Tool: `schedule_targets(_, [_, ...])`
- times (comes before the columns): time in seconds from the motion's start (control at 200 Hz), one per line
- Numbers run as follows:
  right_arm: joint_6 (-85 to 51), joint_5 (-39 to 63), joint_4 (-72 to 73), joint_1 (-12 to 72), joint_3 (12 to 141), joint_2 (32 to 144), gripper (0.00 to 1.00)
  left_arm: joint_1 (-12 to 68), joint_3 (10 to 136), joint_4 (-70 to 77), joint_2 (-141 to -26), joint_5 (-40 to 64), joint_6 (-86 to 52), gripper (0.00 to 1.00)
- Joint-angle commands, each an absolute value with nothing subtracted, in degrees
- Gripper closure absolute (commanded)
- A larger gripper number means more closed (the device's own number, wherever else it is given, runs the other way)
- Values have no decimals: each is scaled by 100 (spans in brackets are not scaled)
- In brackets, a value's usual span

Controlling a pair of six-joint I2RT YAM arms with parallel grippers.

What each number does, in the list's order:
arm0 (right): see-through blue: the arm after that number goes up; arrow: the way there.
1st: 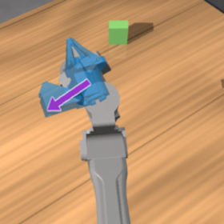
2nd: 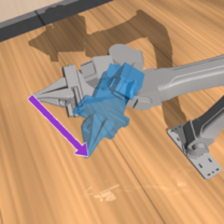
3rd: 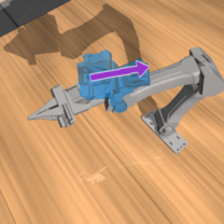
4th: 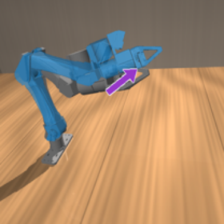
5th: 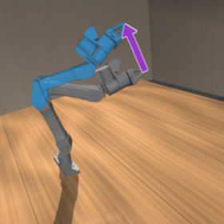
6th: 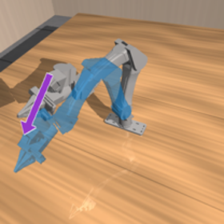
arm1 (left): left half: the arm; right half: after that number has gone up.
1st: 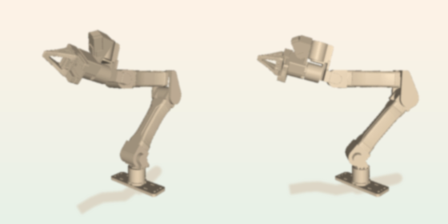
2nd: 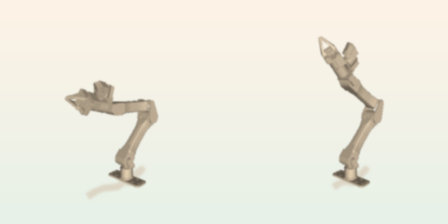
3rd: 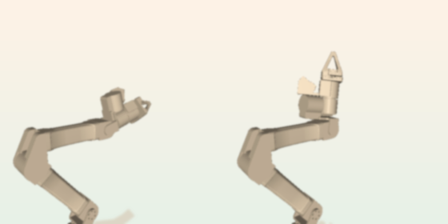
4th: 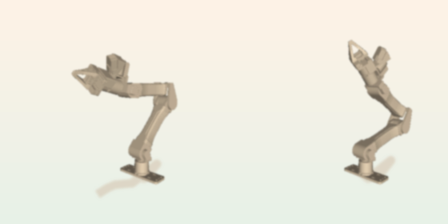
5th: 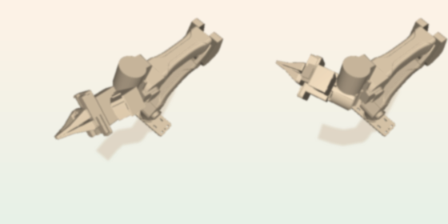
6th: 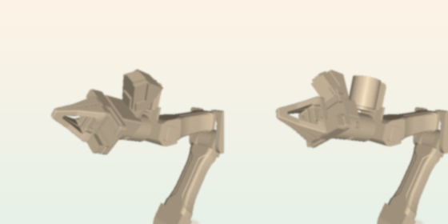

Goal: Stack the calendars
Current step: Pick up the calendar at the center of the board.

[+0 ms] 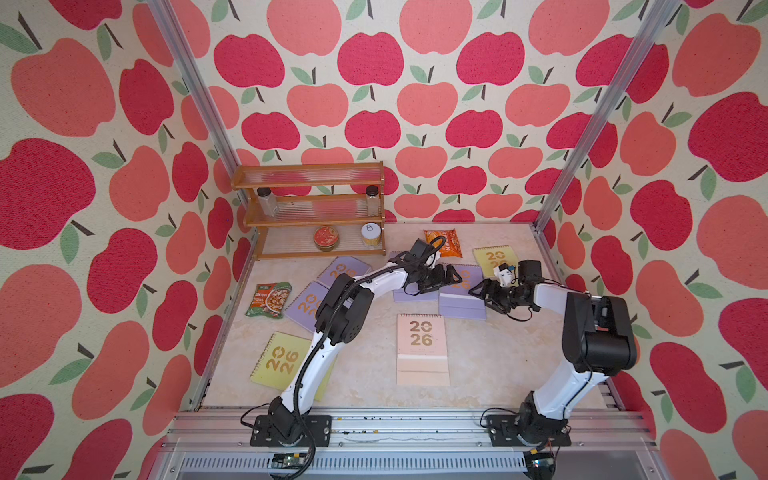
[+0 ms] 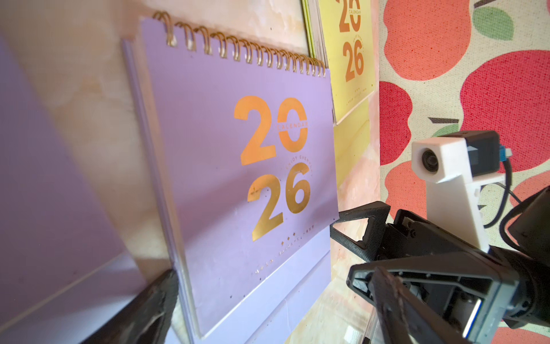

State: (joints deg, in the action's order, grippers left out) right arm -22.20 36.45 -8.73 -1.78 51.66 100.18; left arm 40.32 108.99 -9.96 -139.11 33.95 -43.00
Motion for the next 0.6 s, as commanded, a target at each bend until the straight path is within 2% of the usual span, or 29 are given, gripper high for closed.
schedule_targets(0.0, [-2753, 4159, 68, -137, 4941, 9692, 21, 4139, 10577, -1198, -13954, 3508, -4464, 0])
schedule_targets(0.41, [-3449, 4140, 1516, -202, 4771, 9977, 28, 4132, 10145, -1011, -13747, 3437, -4553, 0])
schedule_targets(0.475, [-3436, 4131, 1522, -199, 4813, 10017, 32, 4139, 10096, -977, -13733, 3419, -4569, 0])
schedule_targets(0.595, [-3416, 4131, 1547, -197, 4845, 10091, 51, 4122, 10014, -902, -13697, 3396, -4618, 0])
